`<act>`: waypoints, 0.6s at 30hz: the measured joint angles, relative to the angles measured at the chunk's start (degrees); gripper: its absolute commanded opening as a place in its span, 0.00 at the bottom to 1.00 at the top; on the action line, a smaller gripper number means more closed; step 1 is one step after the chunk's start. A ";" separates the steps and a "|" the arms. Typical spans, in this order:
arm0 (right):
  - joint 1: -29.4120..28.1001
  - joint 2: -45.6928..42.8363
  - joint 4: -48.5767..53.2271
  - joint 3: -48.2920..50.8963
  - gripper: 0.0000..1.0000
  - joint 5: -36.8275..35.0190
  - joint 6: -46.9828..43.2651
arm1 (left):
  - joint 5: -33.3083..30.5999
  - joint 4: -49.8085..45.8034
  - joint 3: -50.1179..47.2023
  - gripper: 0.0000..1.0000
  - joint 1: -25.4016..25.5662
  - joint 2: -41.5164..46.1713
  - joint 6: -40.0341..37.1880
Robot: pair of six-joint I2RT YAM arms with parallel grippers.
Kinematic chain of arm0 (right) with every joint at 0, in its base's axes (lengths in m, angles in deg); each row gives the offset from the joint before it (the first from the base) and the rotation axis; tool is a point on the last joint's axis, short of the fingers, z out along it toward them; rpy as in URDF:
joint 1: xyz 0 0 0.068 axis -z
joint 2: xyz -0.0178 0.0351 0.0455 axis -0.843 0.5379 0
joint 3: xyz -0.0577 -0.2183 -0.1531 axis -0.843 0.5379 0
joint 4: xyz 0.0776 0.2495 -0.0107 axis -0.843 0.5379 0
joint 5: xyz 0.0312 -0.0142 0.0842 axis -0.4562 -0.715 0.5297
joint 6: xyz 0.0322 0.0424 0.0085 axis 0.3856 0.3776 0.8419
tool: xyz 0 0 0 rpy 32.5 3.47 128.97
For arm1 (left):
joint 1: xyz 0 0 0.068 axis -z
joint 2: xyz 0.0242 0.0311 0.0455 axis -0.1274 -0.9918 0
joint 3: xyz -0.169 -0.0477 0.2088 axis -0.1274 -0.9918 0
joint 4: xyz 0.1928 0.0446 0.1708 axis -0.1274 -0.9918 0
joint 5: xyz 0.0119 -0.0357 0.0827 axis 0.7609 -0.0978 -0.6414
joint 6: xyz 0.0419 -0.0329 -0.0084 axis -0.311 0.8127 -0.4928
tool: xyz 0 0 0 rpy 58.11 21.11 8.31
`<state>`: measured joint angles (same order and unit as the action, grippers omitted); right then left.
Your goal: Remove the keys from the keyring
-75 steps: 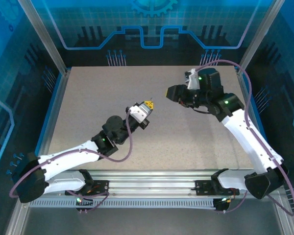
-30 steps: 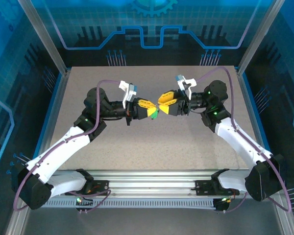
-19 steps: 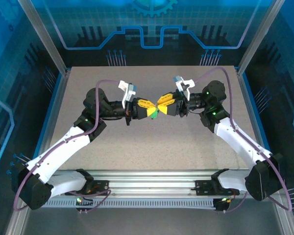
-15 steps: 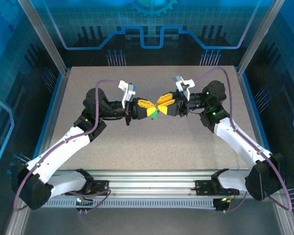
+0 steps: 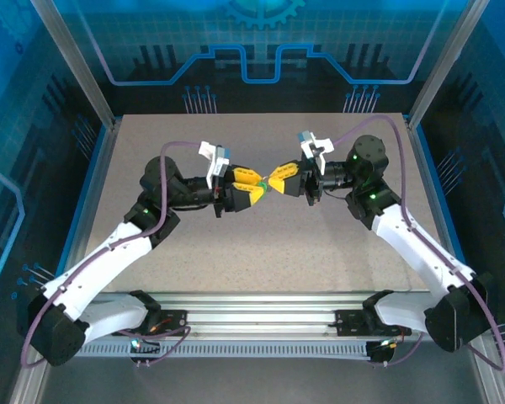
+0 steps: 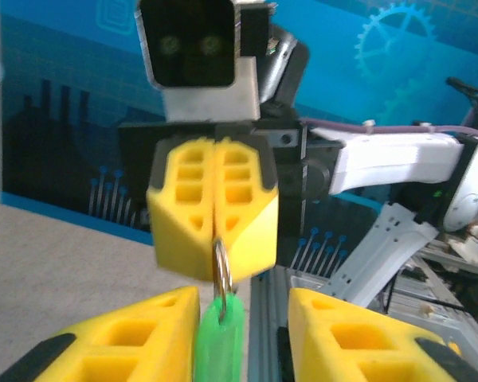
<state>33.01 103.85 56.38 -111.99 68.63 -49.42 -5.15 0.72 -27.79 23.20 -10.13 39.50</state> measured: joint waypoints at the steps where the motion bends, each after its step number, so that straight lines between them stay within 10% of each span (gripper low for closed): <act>1: 0.00 -0.63 3.56 -0.85 0.00 -1.66 -2.93 | -1.20 -0.20 -0.90 0.41 -0.44 1.16 0.11; 18: -5.66 2.49 49.46 -21.44 0.00 -25.92 -37.88 | -11.96 -20.17 4.48 0.61 -4.17 6.32 0.28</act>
<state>27.35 106.34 105.84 -133.44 42.71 -87.30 -17.11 -19.45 -23.31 19.03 -3.81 39.79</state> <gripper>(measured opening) 0.039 0.600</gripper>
